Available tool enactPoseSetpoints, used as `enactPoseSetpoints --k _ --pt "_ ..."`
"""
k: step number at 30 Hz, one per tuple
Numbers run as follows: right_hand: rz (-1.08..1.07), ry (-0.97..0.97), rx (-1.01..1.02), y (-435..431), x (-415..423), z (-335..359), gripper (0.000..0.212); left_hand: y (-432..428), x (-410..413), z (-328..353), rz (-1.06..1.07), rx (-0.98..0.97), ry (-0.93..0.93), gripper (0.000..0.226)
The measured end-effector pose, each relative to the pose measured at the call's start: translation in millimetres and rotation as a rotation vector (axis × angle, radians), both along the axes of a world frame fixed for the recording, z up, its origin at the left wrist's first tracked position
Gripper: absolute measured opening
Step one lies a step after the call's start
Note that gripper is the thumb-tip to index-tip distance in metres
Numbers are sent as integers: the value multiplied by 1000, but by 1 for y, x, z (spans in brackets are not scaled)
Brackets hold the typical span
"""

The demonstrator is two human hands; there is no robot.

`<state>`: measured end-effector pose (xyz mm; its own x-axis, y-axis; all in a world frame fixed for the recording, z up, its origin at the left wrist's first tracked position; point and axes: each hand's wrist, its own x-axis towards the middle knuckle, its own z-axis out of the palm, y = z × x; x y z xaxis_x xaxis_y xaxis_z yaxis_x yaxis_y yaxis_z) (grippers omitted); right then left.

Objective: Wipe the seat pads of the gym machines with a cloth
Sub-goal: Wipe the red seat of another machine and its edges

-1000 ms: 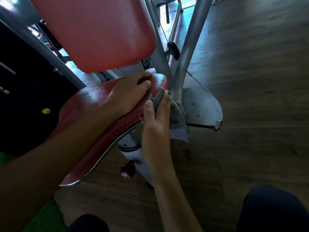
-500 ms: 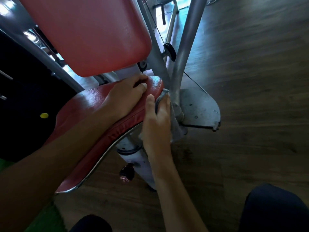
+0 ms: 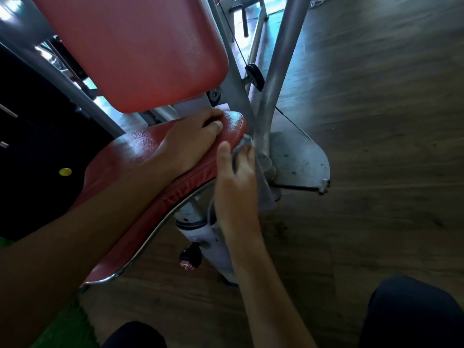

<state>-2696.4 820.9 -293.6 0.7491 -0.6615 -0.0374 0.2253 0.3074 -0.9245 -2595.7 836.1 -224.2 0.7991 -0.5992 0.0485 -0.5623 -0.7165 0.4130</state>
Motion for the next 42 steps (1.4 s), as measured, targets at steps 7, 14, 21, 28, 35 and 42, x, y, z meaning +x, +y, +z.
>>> enactPoseSetpoints --k 7,14,21,28,35,42 --pt "123 -16 8 12 -22 -5 65 0 4 0 -22 -37 36 36" --pt "102 42 -105 66 -27 9 79 33 15 17 -22 -308 306 26" --pt "258 -34 -59 144 -51 17 68 122 -8 35 -56 172 -39 38" --pt "148 -32 -7 146 -37 26 71 150 -23 35 -73 148 91 45" --pt "127 113 -66 143 -26 36 69 151 -17 31 -86 88 103 44" --pt "125 105 -202 160 -31 42 67 150 -13 30 -84 36 120 41"
